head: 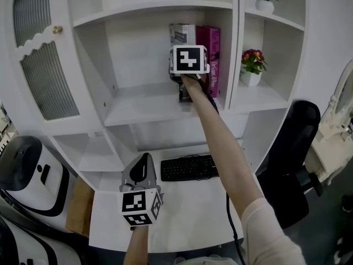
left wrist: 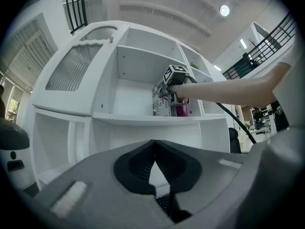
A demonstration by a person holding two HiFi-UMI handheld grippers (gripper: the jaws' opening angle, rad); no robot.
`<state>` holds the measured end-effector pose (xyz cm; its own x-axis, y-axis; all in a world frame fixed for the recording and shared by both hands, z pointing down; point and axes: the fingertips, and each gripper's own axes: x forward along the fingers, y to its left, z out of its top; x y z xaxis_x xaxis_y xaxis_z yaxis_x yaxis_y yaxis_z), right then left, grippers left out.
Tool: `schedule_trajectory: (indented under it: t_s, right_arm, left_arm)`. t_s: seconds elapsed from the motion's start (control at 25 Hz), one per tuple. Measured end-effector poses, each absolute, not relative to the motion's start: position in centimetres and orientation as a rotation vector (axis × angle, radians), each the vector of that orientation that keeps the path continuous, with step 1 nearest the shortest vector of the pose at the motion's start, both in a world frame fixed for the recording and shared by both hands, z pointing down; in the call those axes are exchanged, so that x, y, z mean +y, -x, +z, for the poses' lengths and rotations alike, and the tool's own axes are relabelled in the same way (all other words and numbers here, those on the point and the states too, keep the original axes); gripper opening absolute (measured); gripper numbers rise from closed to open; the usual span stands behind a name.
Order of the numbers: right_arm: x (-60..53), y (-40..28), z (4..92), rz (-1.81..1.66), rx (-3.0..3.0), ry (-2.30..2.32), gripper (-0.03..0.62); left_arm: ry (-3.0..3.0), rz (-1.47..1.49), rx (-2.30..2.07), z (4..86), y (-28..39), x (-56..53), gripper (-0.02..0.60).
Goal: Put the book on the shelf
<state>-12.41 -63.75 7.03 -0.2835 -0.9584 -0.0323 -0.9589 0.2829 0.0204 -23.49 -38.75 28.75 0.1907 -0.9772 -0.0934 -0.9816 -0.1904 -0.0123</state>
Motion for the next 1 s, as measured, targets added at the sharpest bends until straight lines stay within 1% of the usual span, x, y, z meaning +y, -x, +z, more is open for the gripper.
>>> schedule_trajectory:
  t_s: [0.24, 0.44, 0.56, 0.72, 1.0]
  right_arm:
    - [-64.0, 12.5, 7.2, 0.066, 2.513, 1.876, 0.155]
    - [-63.7, 12.7, 7.2, 0.035, 2.543, 1.845, 0.151]
    - [-63.7, 13.0, 7.6, -0.053, 2.570, 1.786, 0.202]
    - [-63.3, 12.8, 8.2, -0.080, 2.560, 1.767, 0.228]
    - [-60.4, 11.8, 8.8, -0.028, 2.558, 1.723, 0.229]
  left_arm:
    - [2.381, 0.096, 1.929, 28.7, 22.5, -38.4, -0.002]
    - [2.373, 0.072, 1.945, 29.2, 23.0, -37.8, -0.002]
    - [2.366, 0.061, 1.967, 29.5, 23.5, -37.4, -0.002]
    - [2.353, 0.043, 1.983, 29.5, 23.8, -36.8, -0.002]
    - [2.360, 0.037, 1.978, 29.7, 23.3, -35.8, -0.002]
